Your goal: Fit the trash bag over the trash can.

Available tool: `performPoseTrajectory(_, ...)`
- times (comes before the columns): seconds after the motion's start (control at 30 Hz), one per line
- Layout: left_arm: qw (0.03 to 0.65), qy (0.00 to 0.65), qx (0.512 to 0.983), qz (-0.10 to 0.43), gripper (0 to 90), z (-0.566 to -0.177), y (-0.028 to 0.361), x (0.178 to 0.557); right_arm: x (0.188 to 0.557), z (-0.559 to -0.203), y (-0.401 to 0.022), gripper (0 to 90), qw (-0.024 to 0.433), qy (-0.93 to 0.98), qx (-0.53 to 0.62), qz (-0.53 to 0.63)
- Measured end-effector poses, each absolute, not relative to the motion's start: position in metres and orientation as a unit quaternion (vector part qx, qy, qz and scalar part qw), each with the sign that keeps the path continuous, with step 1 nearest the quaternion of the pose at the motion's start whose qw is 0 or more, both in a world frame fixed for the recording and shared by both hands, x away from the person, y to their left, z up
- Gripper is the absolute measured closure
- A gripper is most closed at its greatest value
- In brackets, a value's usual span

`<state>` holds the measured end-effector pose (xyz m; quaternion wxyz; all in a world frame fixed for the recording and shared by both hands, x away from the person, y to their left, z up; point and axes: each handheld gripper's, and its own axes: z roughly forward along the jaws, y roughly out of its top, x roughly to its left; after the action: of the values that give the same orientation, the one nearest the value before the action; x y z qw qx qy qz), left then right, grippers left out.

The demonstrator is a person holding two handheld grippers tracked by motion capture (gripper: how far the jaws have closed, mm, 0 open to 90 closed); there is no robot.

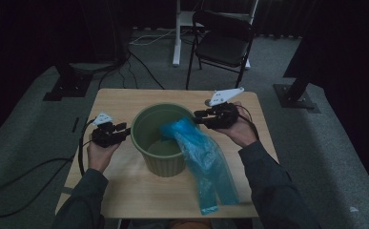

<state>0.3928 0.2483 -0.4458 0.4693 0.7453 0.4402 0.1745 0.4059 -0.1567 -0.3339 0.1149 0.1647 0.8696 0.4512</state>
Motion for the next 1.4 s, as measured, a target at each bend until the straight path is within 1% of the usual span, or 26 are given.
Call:
performPoseTrajectory(0.3,0.469,0.427,0.753,0.173,55.5,-0.441,0.245,0.387,0.377,-0.332,-0.171,81.6,0.103,0.879,0.145,0.442)
performPoseTrajectory(0.37,0.467,0.425,0.756,0.172,55.6,-0.442,0.244,0.387,0.372,-0.333,-0.171,82.1,0.096,0.883,0.140,0.438)
performPoseTrajectory(0.43,0.466,0.425,0.757,0.171,55.6,-0.443,0.243,0.387,0.369,-0.336,-0.171,81.4,0.095,0.886,0.137,0.432)
performPoseTrajectory(0.53,0.465,0.423,0.759,0.169,55.6,-0.444,0.242,0.386,0.367,-0.339,-0.172,74.0,0.098,0.887,0.142,0.427)
performPoseTrajectory(0.6,0.465,0.422,0.760,0.168,55.7,-0.444,0.241,0.386,0.366,-0.339,-0.176,72.2,0.100,0.886,0.150,0.428)
performPoseTrajectory(0.9,0.463,0.412,0.768,0.164,55.6,-0.445,0.234,0.384,0.358,-0.348,-0.182,72.8,0.079,0.894,0.146,0.416)
performPoseTrajectory(1.17,0.463,0.411,0.768,0.163,55.7,-0.445,0.236,0.379,0.349,-0.344,-0.186,73.3,0.088,0.890,0.136,0.426)
performPoseTrajectory(1.4,0.461,0.410,0.770,0.164,55.6,-0.445,0.236,0.377,0.344,-0.344,-0.187,73.7,0.085,0.891,0.132,0.426)
